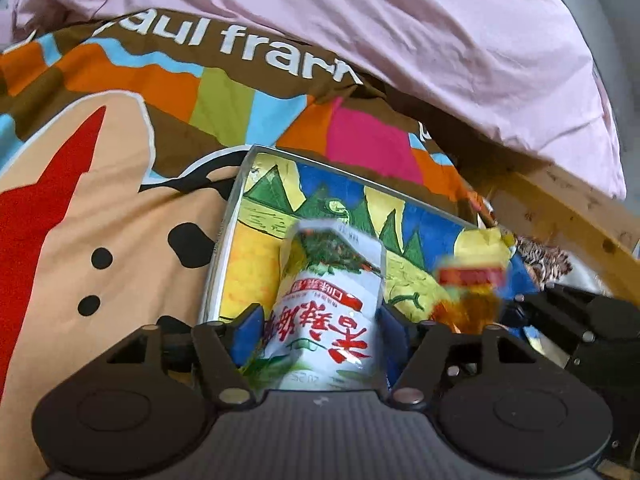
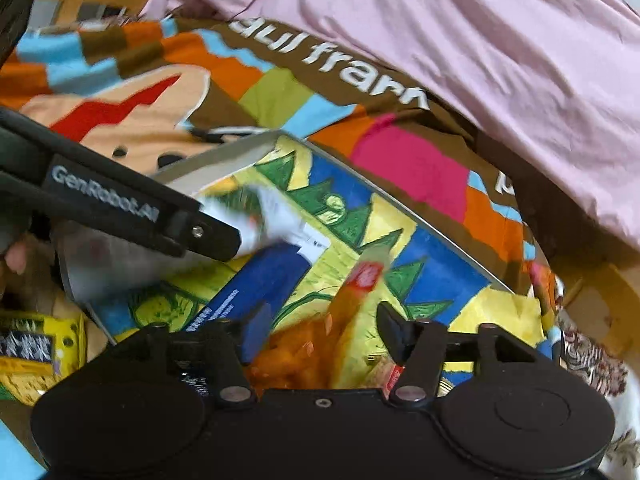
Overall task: Organize snacks
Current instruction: 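Open both tools over the tray, releasing both bags, and lift them up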
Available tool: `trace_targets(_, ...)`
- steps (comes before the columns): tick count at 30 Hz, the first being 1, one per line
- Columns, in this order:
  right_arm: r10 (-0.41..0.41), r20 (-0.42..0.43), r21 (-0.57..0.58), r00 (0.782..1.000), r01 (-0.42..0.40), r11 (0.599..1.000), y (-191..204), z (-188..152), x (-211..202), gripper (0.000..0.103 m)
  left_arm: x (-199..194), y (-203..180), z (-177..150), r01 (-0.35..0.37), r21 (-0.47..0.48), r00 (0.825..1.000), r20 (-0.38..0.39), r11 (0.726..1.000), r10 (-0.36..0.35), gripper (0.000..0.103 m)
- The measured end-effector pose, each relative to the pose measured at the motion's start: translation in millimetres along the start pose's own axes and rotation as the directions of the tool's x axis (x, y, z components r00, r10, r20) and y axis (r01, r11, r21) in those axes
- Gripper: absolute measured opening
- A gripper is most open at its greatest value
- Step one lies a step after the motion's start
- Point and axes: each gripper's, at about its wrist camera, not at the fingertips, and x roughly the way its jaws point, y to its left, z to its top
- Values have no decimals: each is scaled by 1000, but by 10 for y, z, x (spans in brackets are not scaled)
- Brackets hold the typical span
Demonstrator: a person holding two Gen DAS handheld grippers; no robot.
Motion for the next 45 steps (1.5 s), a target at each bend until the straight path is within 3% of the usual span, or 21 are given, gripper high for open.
trace_targets(2,1,8,66,1000,-2,998,-97,9,-116,79,-28,52,22,21,-50,1000,3,999,-21,76)
trace_targets(5,-6,32,147,999,2,989,-238,33,-313,85,-115,88,63,39,-113,999,28,993,-36,85)
trace_targets(8,-21,69,213,997,5,977,-362,66,-539,95,-219,51,103,12,-118,999,45,993,-7,90)
trace_targets(13,-50,144,272,988,9,962,-513,109,-970,102,-487,-110,154,-27,-101,996,78,995,35,100)
trace_targets(22,-98,261,302,960,15,953,-608,48,-1860,102,-1245,-577,218,-135,37,983,128,990,129,102)
trace_targets(28,-97,309,345,946,-16,939,-626,-109,-2467,102,-1871,-829,190,-186,28,965,196,982,177,102)
trace_targets(34,-85,308,355,947,-32,934,-547,-326,-2992,102,-2371,-1102,-25,-218,33,949,239,975,204,103)
trace_targets(39,-90,278,398,956,-29,917,-471,-525,-3312,102,-2624,-1282,-273,-216,66,958,207,974,199,103)
trace_targets(45,-151,238,449,959,30,893,-375,-800,-3600,103,-2874,-1348,-574,-235,56,958,181,970,221,103)
